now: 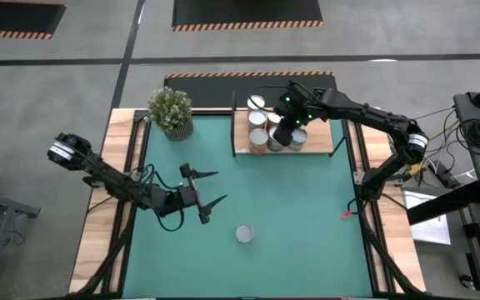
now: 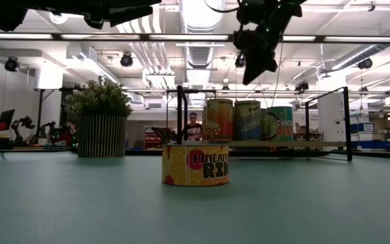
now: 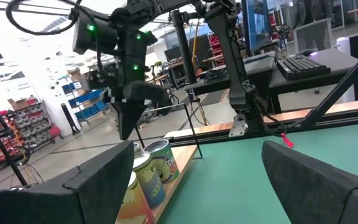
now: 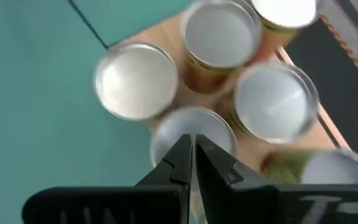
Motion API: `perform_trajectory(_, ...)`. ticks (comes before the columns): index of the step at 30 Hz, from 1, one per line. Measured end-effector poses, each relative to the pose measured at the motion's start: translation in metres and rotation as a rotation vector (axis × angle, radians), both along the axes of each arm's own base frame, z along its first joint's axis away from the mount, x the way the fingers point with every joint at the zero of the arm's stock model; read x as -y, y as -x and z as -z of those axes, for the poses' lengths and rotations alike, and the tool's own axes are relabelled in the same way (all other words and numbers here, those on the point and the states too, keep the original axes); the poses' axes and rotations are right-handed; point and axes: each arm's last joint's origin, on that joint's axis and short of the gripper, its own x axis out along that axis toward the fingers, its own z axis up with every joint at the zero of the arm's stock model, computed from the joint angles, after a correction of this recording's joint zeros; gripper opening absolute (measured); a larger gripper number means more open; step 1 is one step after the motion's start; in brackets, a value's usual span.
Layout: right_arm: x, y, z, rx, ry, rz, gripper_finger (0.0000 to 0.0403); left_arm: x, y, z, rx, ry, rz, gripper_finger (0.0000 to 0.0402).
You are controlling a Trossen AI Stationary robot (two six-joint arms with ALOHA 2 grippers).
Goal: Pick and place cans onto a shelf
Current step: Adjust the orange can
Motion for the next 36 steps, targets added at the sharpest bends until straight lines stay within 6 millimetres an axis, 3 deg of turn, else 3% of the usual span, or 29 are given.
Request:
perform_trajectory(5,-0.012,-0.011,-0.002,0.050,0.039,-0.083,0.0009,0.000,-0.002,0.003,-0.037,-0.005,0.000,0.0330)
perform_trajectory(11,-0.042,-0.010,-0.021,0.108,0.117,-0.165,0.0009,0.003,-0.022,-0.013,-0.184,0.003,-0.016,0.0280)
perform_trajectory(17,-0.074,0.001,-0.029,0.270,0.193,-0.256,0.0009,-0.003,-0.033,-0.022,-0.297,0.057,-0.025,0.0194)
perform_trajectory(27,-0.109,0.035,-0.018,0.532,0.334,-0.381,0.0009,-0.034,-0.049,-0.019,-0.282,0.160,0.015,0.0015)
perform_trajectory(36,-0.115,0.061,-0.005,0.615,0.409,-0.403,0.0009,-0.047,-0.104,-0.005,-0.392,0.122,-0.018,0.0002)
